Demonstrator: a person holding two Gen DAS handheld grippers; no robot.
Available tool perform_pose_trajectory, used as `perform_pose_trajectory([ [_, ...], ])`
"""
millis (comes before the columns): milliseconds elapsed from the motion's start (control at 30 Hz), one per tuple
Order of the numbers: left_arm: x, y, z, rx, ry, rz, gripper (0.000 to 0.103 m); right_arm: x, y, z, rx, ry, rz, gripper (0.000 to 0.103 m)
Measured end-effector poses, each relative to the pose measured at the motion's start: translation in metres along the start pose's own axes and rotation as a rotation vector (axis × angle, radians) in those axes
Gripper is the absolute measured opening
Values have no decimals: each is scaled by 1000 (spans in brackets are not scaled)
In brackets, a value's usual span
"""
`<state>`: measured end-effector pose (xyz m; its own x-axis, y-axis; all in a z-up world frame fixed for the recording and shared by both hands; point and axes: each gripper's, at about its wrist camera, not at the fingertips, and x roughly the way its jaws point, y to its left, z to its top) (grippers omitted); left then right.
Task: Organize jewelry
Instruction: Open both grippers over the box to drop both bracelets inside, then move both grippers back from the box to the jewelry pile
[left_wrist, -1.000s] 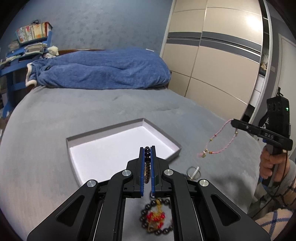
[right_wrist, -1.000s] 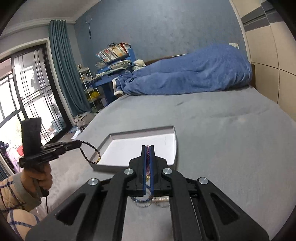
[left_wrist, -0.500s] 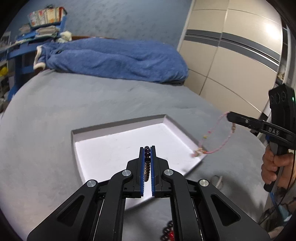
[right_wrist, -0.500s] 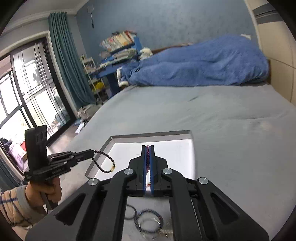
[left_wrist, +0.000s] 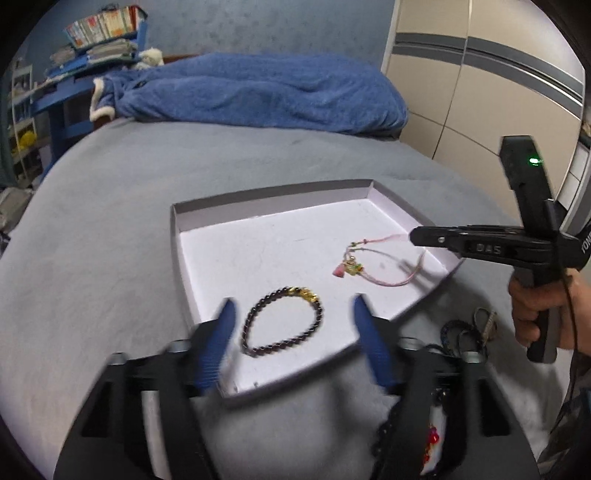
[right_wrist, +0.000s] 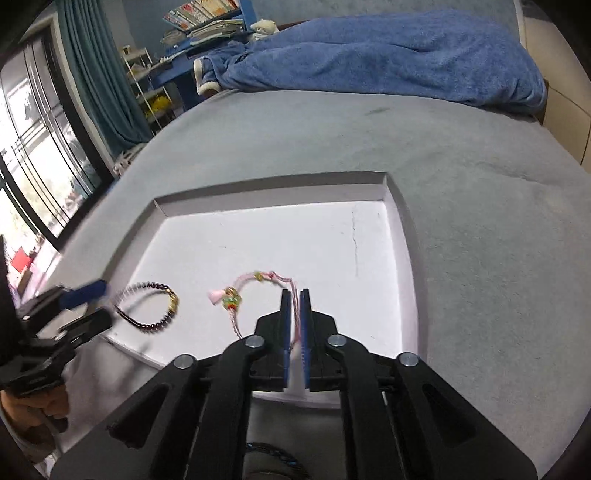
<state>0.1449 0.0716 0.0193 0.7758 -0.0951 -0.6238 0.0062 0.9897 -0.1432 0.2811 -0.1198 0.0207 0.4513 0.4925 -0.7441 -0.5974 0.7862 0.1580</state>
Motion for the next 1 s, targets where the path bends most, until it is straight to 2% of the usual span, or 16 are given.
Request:
perform_pose_trajectory([
  [33, -5, -3, -3, 9, -8, 0, 75, -3, 0, -2, -3, -7, -4, 40],
  [100, -15, -10, -8, 21, -18, -2, 81, -12, -2, -6, -7, -34, -1, 50],
  [233, -37, -21, -24, 29, -42, -27, 87, -45, -3, -31, -17, -108, 6, 63],
  [433, -52, -22, -56, -6, -27, -85, 88, -85, -8, -88, -8, -158, 1, 70],
  [600, -59, -15, -66, -53, -52, -43, 85, -95, -15, -131, 23, -133, -15, 72],
  [800, -54, -12, -69, -76, -28, -7, 84, -99, -25, -149, 77, -143, -17, 74],
  [1000, -57, -9, -71, -85, -46, -20, 84, -94, -23, -153, 73, -116, -24, 75],
])
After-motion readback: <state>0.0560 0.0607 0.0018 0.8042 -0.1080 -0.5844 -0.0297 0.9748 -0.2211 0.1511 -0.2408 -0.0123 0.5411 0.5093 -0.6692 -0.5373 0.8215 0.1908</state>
